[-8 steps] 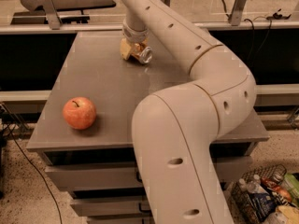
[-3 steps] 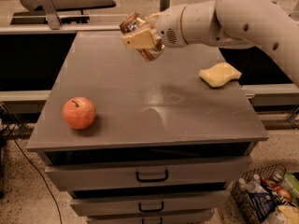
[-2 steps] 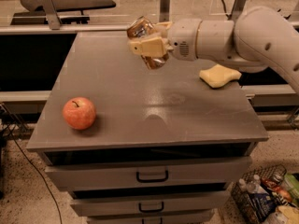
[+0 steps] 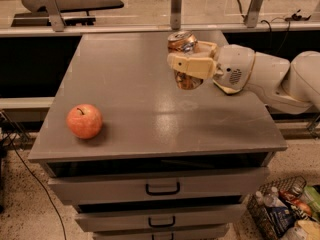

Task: Place orange can upright

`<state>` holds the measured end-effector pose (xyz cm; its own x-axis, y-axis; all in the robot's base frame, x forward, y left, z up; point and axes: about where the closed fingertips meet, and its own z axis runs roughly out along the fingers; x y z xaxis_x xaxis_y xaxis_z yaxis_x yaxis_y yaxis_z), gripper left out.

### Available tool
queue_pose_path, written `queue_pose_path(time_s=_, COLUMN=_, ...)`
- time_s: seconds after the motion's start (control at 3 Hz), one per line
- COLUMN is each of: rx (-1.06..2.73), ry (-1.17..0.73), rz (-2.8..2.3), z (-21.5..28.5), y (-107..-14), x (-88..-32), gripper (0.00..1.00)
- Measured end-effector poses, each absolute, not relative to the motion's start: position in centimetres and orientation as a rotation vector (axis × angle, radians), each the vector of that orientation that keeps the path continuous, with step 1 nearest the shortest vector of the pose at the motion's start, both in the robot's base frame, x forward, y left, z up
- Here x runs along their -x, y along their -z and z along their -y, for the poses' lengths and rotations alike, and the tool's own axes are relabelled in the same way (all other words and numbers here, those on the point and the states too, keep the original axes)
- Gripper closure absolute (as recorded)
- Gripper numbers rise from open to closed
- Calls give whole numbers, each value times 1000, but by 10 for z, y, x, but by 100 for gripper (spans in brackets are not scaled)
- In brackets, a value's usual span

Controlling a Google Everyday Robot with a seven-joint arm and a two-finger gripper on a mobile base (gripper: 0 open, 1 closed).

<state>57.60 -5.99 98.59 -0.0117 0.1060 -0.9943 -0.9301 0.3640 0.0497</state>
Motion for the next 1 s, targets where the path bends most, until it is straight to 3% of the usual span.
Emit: queue_pose_path(time_s=1.0, rx=876, ry=-1053, rz=-1344, z=63, y=-963, x=-567, gripper=100)
